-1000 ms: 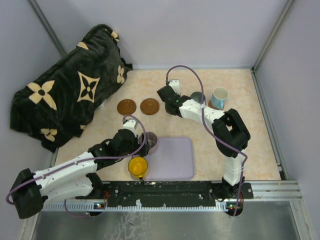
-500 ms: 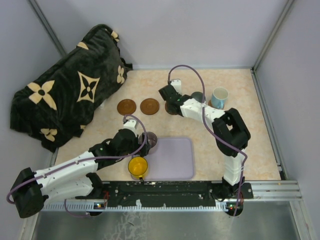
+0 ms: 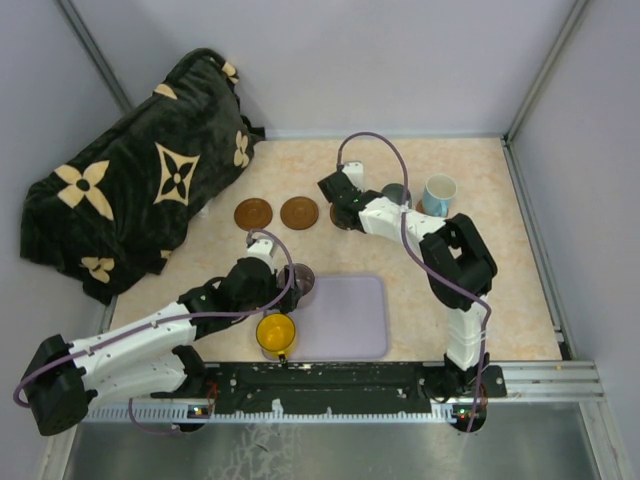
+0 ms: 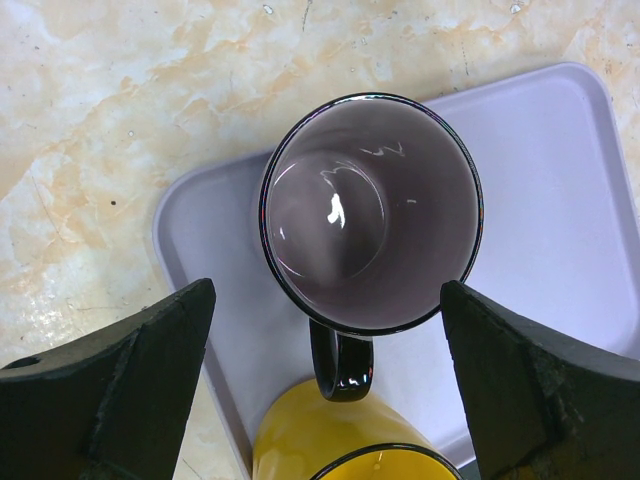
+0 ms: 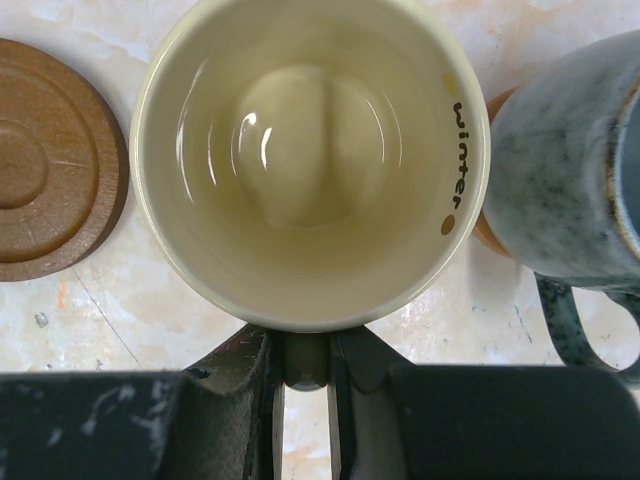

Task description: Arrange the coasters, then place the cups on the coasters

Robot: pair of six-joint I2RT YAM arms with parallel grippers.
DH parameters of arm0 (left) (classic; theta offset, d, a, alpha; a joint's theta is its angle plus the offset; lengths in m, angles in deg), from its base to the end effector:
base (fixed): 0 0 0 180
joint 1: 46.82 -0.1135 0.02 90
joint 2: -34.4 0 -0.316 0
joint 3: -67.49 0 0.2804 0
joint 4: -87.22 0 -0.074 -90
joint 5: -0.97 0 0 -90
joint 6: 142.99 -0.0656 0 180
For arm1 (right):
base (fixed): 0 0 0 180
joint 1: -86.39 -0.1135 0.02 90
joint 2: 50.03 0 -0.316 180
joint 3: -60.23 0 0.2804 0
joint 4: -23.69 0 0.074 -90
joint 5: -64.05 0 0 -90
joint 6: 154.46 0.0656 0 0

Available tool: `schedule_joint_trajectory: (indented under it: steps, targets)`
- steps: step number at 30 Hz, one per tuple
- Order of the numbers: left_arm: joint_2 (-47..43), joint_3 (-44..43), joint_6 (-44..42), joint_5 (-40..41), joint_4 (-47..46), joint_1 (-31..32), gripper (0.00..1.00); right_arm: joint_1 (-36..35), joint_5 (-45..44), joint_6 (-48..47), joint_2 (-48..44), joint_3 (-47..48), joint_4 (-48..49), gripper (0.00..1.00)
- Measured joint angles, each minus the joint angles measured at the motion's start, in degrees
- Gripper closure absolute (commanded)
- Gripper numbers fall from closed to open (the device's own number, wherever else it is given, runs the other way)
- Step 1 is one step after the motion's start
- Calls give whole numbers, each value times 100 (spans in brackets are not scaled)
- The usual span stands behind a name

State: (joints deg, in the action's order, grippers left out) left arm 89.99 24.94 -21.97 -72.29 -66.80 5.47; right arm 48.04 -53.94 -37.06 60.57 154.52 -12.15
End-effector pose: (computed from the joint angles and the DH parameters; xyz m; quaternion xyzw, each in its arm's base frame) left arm 0.1501 -0.1632 0.2248 0.1032 0.8893 -0.1848 0.4054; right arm 0.3965 0.2745 0.2264 -0.0095 0.9212 -0.0213 0.3885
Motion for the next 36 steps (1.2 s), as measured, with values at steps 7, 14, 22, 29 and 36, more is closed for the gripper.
schedule_joint_trajectory:
  steps: [7, 14, 22, 29, 36]
  targets:
    - [15, -9, 2, 4, 0, 0, 0, 2, 46, 52, 114, 26, -2, 100]
    - [15, -9, 2, 17, 0, 0, 0, 2, 44, 72, 120, 28, 7, 100]
    - [17, -9, 2, 22, 0, 0, 0, 2, 44, 74, 120, 28, 2, 93]
    - [26, -9, 4, 24, 0, 0, 0, 2, 46, 76, 120, 31, 2, 74]
    - [28, -9, 7, 24, 2, 0, 0, 2, 42, 96, 120, 68, 146, 63]
